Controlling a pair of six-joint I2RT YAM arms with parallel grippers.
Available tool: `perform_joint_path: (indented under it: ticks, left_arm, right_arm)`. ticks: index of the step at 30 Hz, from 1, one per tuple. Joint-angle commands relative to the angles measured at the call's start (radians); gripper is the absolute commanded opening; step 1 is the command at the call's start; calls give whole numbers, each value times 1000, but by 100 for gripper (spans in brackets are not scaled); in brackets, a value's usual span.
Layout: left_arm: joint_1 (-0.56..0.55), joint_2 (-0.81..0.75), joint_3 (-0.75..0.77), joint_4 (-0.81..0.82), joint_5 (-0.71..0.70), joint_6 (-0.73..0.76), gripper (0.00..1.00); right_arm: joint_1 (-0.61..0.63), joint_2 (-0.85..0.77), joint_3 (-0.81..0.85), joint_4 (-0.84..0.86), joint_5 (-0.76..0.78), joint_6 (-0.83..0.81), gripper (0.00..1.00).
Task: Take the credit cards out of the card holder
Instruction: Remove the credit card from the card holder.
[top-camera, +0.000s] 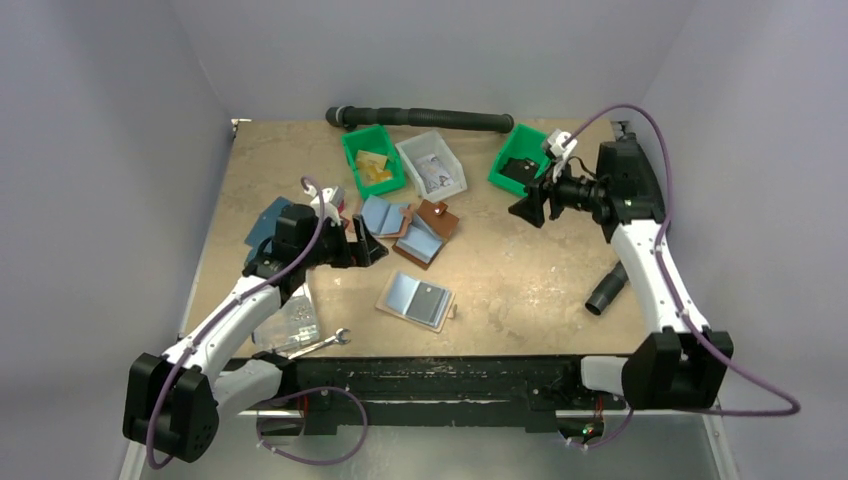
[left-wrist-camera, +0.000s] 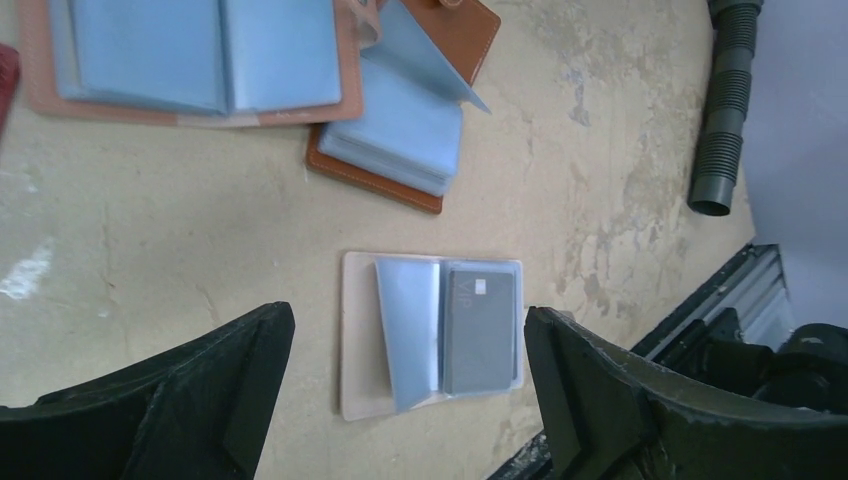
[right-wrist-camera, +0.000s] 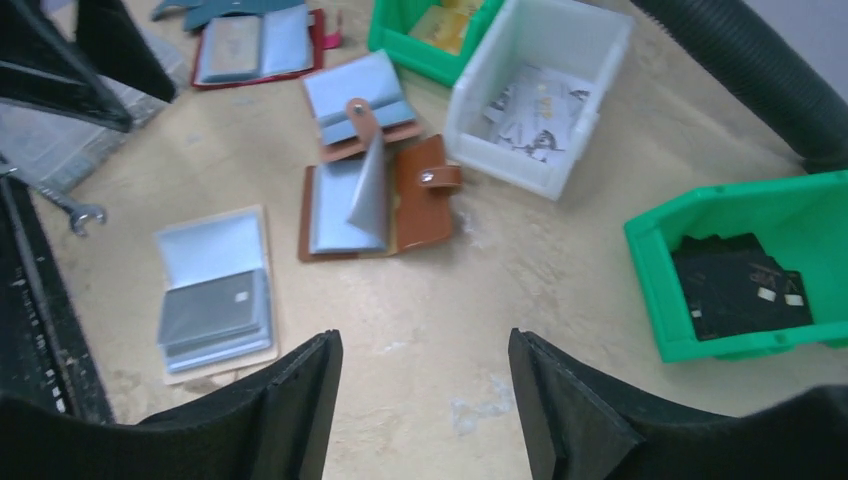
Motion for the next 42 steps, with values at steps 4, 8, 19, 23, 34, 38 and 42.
perform_joint_path:
  ticks: [4, 8, 19, 23, 34, 38, 42]
  left_arm:
    - [-177, -83, -50, 2, -125, -150, 90]
    - [-366, -75, -12, -67, -321, -206, 88]
    - [-813, 258, 263, -305, -862, -215, 86]
    - [-872, 373, 303, -315, -931, -219, 81]
    - [-877, 501, 303, -208, -927, -150, 66]
    - [-877, 529, 294, -185, -916, -139, 65]
    - [-875, 558, 300, -168, -908, -112, 61]
  right_arm:
    - [2, -209, -224, 224, -183, -8, 78]
    - [2, -174, -219, 230, -218, 26, 78]
    - [2, -57, -155, 84, -182, -70, 77]
    - [2, -76, -164, 89, -185, -71, 77]
    - [2, -80, -168, 89, -188, -72, 77]
    - [2, -76, -169, 89, -193, -72, 77]
    - [2, -72, -171, 89, -197, -71, 77]
